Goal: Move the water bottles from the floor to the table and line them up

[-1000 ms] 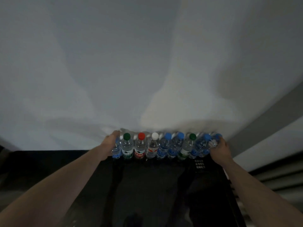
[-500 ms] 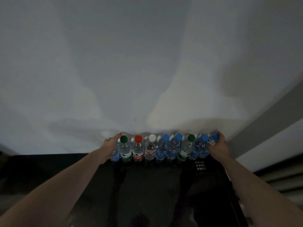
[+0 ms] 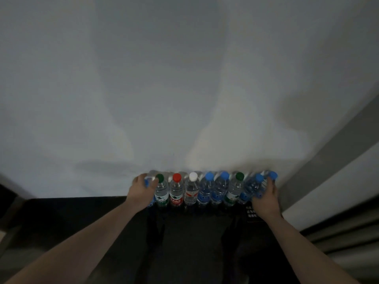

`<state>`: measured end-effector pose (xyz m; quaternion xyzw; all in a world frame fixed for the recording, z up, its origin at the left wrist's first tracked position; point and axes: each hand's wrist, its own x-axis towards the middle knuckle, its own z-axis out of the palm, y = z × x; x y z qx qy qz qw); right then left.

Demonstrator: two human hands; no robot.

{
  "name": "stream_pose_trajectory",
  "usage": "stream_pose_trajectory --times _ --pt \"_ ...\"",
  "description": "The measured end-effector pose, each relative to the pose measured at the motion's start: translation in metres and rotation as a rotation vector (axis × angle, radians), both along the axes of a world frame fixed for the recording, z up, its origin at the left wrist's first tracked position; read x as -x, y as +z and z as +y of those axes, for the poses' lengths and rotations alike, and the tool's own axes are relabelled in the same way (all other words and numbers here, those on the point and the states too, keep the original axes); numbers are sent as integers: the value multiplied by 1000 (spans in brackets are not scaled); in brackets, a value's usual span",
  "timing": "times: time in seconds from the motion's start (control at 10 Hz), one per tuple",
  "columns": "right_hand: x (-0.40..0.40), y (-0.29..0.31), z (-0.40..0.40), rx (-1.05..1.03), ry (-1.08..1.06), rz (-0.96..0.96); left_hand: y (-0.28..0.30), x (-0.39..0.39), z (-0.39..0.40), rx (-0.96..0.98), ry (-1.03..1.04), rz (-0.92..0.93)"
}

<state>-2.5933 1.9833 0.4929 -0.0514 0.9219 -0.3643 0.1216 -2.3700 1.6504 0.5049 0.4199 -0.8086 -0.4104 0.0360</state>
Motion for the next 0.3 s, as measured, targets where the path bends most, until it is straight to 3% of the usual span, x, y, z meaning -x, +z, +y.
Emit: stream_pose_trajectory --times 0.3 --pt "-131 17 -27 108 348 -142 32 -108 42 246 -219 49"
